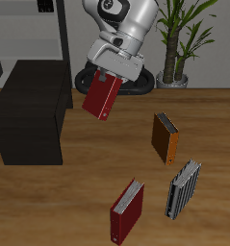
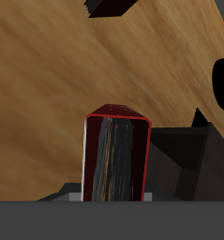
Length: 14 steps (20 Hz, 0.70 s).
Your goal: Place the left red book in the top region of the shelf
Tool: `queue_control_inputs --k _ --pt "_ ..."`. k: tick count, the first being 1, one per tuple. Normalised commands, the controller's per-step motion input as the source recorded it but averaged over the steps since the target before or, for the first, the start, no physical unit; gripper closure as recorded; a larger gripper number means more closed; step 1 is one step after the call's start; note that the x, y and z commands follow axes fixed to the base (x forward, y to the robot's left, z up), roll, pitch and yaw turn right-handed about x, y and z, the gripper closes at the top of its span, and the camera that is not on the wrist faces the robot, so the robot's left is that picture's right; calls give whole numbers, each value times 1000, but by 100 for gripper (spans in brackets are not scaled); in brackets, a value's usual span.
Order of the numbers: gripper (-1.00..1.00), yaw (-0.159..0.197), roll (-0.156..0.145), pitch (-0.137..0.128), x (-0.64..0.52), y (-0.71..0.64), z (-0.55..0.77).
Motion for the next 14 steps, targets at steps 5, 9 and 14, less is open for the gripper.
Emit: queue_control_inputs --k 5,9,14 --pt "100 7 -78 -7 97 161 -64" --pt "100 -37 -81 62 9 312 -143" --pt "100 -35 -23 -8 -226 373 8"
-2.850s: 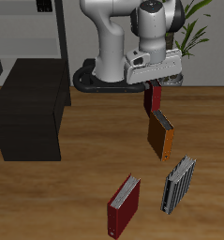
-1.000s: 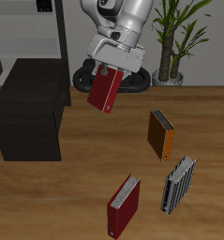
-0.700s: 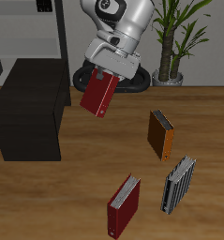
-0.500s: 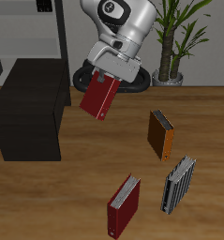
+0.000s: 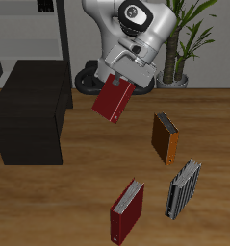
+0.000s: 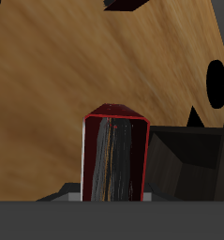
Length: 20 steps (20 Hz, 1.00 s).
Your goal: Place the left red book in the top region of the shelf
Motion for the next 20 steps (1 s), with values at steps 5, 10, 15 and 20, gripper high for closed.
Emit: queue_control_inputs --k 5,10,15,20 --pt "100 -29 -53 18 -89 65 30" --pt "100 -35 -146 -38 171 -374 191" --pt "100 -11 -110 20 235 -346 -19" --pt "100 -19 -91 -33 102 -274 74"
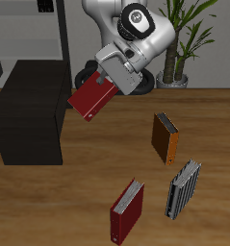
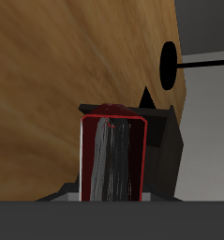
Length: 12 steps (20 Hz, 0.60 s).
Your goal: Place the left red book in the top region of the shelf
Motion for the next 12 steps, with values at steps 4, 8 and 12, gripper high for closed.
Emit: queue_control_inputs --k 4,8,12 --pt "100 -16 -56 -13 -7 -106 52" --pt "100 -22 -44 17 -8 -143 51" --pt "100 -12 -8 5 19 -59 35"
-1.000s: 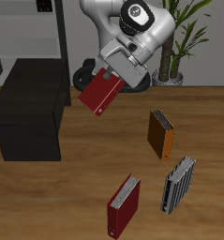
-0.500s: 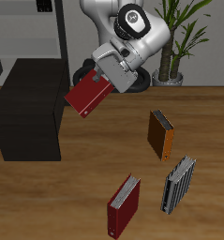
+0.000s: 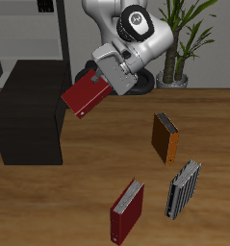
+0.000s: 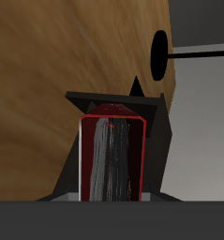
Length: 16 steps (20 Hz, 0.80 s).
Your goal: Place the left red book in the top region of the shelf
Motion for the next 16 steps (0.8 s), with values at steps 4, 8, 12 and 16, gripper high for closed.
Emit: queue_control_inputs --k 4,8,12,16 --pt "100 -10 -16 -3 86 -68 55" --pt "100 -28 -26 -8 85 -58 75" --pt "100 -21 -11 21 35 -5 -8" --pt "100 -6 2 28 23 19 -65"
